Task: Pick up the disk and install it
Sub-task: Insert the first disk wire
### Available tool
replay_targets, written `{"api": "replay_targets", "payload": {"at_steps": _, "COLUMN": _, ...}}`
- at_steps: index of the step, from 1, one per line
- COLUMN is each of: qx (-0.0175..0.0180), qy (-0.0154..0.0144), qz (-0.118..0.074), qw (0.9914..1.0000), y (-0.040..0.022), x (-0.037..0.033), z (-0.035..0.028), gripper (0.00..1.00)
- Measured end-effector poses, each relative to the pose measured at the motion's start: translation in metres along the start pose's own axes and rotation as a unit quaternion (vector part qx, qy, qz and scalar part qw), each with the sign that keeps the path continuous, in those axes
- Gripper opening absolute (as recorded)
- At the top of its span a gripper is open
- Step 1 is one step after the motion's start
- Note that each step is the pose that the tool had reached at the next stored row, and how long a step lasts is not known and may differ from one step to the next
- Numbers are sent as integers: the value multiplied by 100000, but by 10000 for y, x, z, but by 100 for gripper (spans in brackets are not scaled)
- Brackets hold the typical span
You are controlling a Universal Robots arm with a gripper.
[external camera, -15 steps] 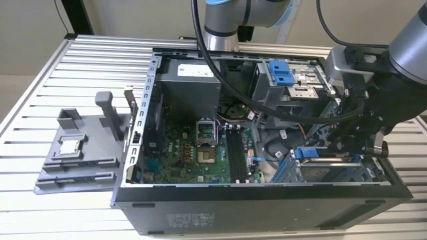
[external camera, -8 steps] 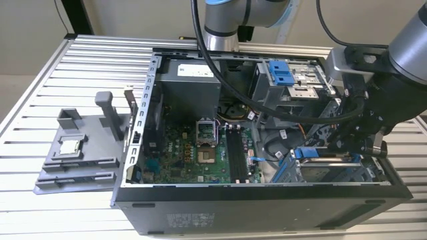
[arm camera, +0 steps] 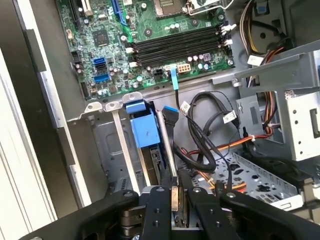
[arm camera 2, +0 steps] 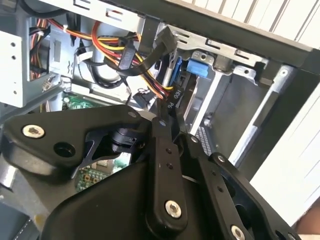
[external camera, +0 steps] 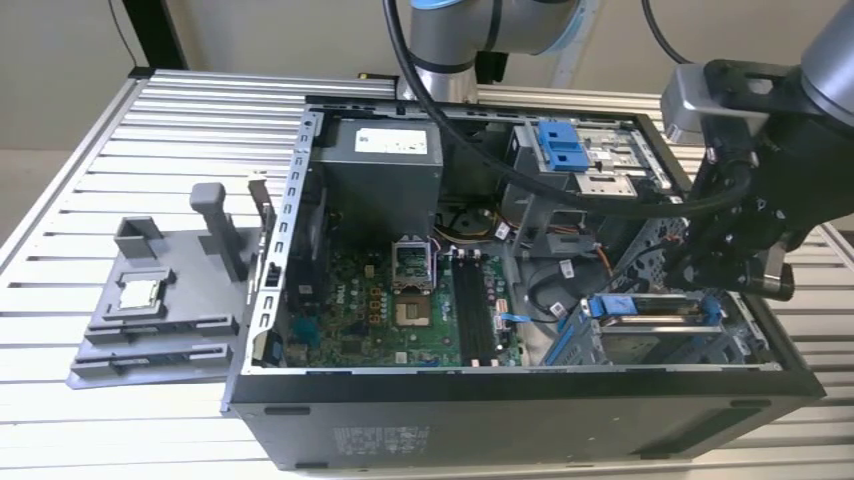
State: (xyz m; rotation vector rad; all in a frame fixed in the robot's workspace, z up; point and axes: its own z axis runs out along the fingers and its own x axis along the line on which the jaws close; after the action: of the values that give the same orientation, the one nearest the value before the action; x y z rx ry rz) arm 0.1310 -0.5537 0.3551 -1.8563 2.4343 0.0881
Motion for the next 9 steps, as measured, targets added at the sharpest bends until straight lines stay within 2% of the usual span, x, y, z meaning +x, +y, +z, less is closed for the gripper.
{"api": "replay_targets", "payload": {"at_steps": 5, "qx": 45, "qy": -13, "qz": -48, "qw": 100000, "y": 6, "x": 4, "z": -6, "gripper": 0}}
{"api": "replay_targets", "payload": {"at_steps": 9, "qx": 21, "qy": 0, "qz": -606, "qw": 99998, "y": 5, "x": 14, "z": 19, "gripper": 0}}
